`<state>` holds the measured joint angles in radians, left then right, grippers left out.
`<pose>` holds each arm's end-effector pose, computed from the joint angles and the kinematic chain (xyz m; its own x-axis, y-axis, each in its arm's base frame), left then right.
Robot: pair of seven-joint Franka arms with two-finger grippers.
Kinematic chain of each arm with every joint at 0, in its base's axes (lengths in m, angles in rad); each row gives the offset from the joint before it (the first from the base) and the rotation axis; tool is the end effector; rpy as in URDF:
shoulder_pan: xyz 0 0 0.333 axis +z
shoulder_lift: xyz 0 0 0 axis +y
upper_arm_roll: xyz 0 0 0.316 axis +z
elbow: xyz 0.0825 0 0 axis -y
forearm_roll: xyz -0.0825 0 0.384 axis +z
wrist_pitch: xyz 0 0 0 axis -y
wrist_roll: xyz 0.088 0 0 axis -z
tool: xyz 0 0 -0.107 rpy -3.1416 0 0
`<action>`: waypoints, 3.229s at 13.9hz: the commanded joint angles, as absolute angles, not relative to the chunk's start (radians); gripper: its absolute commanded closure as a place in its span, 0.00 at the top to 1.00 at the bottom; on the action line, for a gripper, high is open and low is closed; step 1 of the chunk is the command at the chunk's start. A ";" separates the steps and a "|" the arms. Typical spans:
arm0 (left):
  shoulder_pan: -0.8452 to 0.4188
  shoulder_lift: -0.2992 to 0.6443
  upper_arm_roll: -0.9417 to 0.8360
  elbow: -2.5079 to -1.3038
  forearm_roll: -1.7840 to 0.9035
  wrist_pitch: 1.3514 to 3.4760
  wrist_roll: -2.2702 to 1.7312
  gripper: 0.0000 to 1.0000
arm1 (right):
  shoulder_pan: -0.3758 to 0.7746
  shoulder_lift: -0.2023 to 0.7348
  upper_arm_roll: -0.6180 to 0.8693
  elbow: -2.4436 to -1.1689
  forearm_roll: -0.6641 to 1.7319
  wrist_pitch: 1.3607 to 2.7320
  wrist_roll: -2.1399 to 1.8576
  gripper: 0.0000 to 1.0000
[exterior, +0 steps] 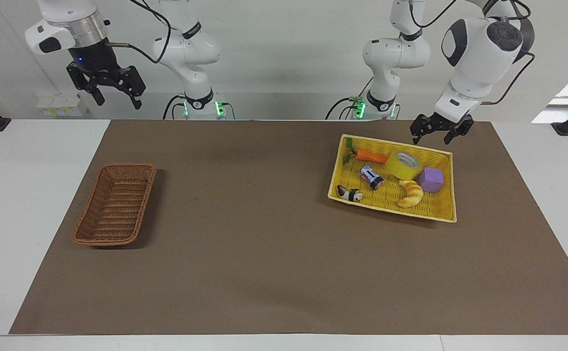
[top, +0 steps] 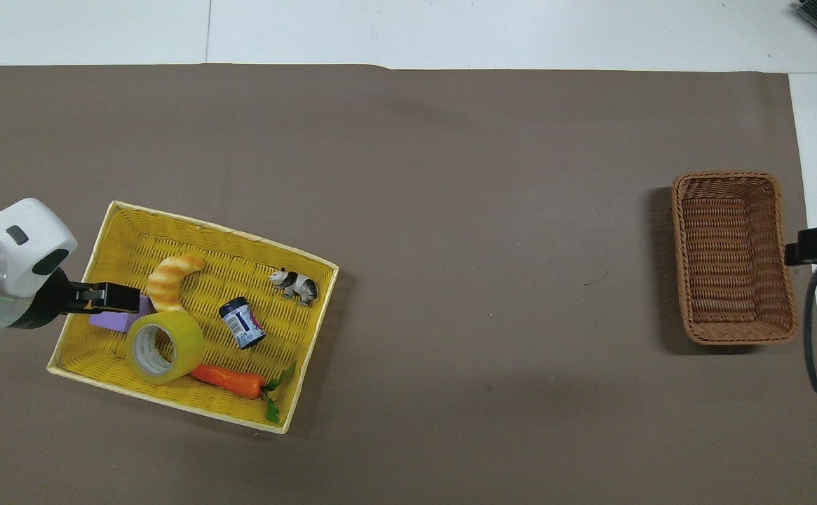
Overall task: Move tape to another basket
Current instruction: 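Reach the left gripper into the yellow basket and grasp the tape roll, then lift the tape with the left gripper while the right gripper approaches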
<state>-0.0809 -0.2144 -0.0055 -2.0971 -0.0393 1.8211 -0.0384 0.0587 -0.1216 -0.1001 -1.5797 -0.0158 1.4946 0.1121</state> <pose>0.4833 -0.0452 0.5078 0.9973 -0.0379 -0.0631 -0.0358 -0.9988 0.0338 0.5072 -0.0266 0.6778 0.9874 -0.1538 0.0361 -0.1538 -0.9881 -0.0005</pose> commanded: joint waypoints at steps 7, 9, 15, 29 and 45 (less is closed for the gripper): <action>0.010 -0.242 0.002 -2.273 -0.084 1.962 0.108 1.00 | 0.048 -0.124 -0.095 -1.574 -0.002 1.479 0.092 1.00; 0.026 -0.242 0.003 -2.286 -0.084 1.973 0.137 1.00 | 0.048 -0.124 -0.095 -1.574 -0.002 1.479 0.092 1.00; 0.058 -0.239 0.003 -2.443 -0.164 2.115 0.169 1.00 | 0.048 -0.124 -0.095 -1.574 -0.002 1.479 0.092 1.00; 0.028 -0.173 0.002 -2.557 -0.298 2.267 0.192 0.00 | 0.046 -0.124 -0.101 -1.572 -0.002 1.485 0.097 1.00; 0.000 -0.060 -0.026 -1.872 -0.253 1.715 0.073 0.00 | 0.142 -0.150 -0.084 -1.644 0.159 1.538 0.043 1.00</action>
<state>0.0350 -0.1142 -0.0167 -1.9842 -0.2719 1.7871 0.1487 0.1026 -0.1263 -0.0875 -1.6093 0.1314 1.4975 0.0709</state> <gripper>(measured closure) 0.767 0.000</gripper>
